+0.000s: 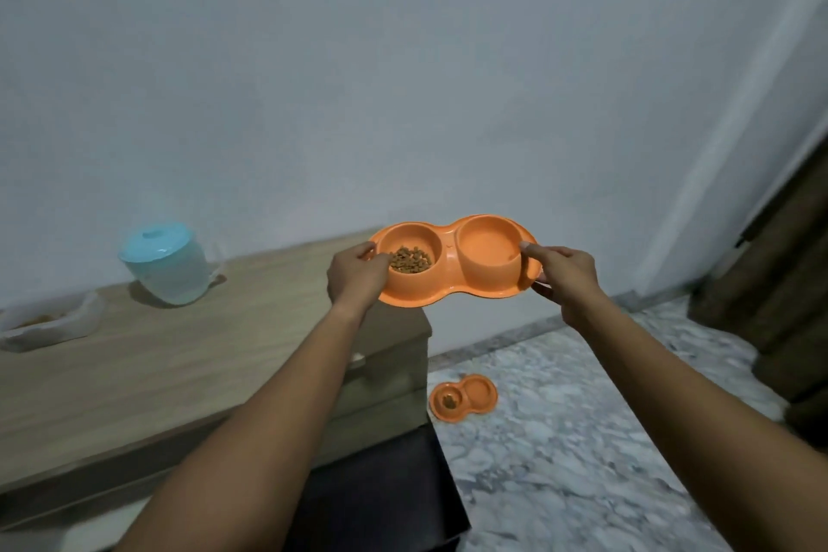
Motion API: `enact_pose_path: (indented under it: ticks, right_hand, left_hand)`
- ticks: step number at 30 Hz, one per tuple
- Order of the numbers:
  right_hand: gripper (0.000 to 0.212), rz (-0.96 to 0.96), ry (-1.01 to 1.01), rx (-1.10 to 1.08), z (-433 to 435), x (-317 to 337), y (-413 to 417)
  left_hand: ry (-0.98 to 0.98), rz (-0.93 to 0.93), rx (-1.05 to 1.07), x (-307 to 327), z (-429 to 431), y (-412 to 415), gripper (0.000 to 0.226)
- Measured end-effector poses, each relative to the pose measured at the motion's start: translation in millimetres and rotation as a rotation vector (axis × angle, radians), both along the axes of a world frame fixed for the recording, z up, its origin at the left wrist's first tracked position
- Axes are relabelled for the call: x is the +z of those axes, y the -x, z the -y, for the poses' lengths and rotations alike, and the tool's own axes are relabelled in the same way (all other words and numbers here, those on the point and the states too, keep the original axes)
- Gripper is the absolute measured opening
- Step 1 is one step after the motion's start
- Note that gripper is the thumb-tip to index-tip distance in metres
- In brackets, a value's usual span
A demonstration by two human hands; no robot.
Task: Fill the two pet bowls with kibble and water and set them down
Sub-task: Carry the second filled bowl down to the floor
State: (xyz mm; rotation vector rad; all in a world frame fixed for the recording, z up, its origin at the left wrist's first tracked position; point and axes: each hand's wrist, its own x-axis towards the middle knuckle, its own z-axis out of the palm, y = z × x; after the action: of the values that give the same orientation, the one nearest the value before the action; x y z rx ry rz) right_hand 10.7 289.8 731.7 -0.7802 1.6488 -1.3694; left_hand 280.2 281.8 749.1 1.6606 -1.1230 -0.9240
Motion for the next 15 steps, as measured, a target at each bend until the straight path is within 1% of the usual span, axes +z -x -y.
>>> enact_pose_path:
  ticks: [5, 8, 11, 15]
  right_hand:
    - [0.032, -0.024, -0.005, -0.082, 1, 5, 84]
    - [0.032, -0.014, -0.032, -0.125, 6, -3, 126]
    - [0.033, -0.004, -0.081, -0.177, 19, -23, 160]
    - [0.032, -0.017, -0.149, -0.192, 43, -54, 197]
  left_hand:
    - [-0.001, -0.013, -0.079, 1, 19, 82, 0.049]
    - [-0.002, -0.018, -0.129, -8, 32, 124, 0.051]
    - [-0.036, -0.032, -0.168, -29, 49, 159, 0.051]
    - [-0.085, -0.043, -0.203, -67, 76, 199, 0.05]
